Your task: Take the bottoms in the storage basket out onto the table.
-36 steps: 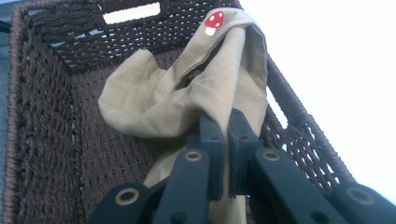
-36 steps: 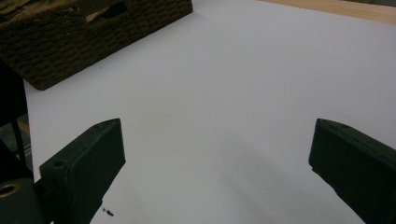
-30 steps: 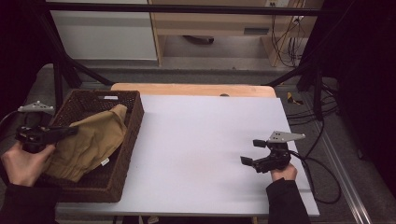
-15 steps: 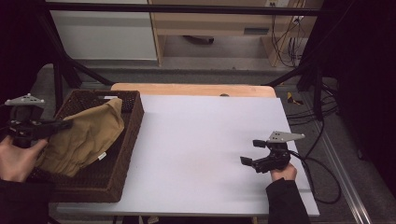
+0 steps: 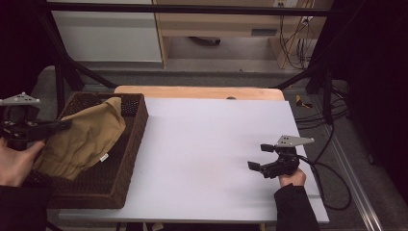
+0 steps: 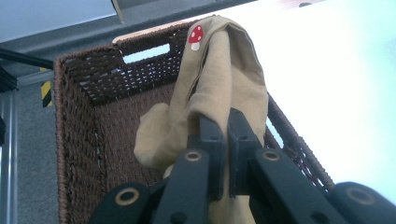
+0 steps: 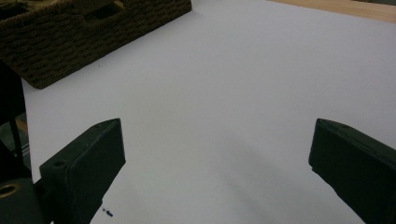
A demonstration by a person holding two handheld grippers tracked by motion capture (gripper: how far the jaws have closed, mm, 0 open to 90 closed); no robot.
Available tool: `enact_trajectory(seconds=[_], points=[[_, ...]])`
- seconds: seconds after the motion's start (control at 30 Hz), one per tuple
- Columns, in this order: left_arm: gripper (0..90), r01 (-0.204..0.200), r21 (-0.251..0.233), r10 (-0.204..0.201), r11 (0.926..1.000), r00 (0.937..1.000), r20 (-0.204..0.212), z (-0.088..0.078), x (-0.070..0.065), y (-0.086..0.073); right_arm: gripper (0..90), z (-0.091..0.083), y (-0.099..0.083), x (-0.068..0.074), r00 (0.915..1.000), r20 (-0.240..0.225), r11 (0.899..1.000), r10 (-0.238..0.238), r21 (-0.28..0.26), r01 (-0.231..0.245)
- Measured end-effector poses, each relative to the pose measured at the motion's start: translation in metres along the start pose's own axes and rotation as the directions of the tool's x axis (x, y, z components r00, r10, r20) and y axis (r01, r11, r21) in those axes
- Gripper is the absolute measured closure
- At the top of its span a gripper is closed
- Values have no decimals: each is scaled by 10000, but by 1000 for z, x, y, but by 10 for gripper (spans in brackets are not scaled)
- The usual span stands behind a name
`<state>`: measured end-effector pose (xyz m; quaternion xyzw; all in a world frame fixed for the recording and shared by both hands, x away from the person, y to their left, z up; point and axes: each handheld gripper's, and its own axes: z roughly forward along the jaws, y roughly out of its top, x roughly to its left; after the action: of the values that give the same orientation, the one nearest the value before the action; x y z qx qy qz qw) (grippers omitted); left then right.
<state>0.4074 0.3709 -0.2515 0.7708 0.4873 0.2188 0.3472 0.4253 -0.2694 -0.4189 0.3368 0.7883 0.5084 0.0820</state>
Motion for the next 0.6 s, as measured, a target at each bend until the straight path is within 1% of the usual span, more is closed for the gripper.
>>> enact_trajectory(seconds=[0.3, 0.5, 0.6], points=[[869, -133, -89, 133, 9999, 9999, 16, -6, -4, 6, 43, 0, 0, 0, 10000, -4, 10000, -4, 6, 4], [869, -150, -269, 154, 9995, 9998, 124, -11, -6, 10, 43, 0, 0, 0, 10000, -14, 10000, -10, -2, 10], [869, -238, -294, 242, 9993, 9996, 137, -12, -8, 11, 43, 0, 0, 0, 10000, -7, 10000, -11, -9, 11]])
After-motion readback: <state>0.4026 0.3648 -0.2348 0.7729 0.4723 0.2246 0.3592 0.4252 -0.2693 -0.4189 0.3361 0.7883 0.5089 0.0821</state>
